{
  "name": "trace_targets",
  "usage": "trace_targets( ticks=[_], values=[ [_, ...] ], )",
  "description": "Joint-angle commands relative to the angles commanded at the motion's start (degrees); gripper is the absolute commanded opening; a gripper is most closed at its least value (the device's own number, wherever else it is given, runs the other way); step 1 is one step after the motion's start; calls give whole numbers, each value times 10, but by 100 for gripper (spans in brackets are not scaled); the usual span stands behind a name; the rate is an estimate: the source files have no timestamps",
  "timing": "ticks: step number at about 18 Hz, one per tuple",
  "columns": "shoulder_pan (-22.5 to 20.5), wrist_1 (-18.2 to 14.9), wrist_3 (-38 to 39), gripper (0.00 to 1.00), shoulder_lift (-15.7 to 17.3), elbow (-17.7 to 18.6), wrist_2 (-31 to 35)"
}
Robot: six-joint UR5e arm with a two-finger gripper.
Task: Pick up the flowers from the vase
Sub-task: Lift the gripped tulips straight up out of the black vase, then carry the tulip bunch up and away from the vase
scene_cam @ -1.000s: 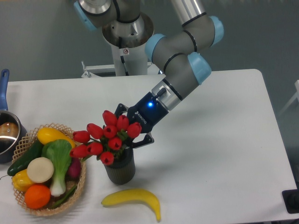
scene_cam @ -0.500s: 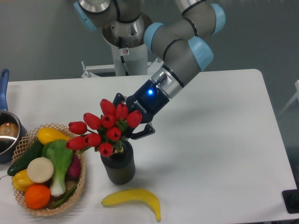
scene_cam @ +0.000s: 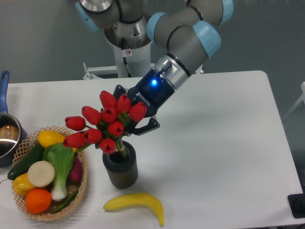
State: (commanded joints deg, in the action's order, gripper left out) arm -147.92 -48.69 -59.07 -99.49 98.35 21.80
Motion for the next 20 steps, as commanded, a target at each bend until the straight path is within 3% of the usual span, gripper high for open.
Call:
trace_targets(
  ticks=[14, 16, 20],
  values=[
    [6, 0, 99, 42, 26, -84, -5],
    [-8, -3, 109, 42, 30, -80, 6],
    [-86, -4, 117, 42, 56, -78, 25]
  ],
)
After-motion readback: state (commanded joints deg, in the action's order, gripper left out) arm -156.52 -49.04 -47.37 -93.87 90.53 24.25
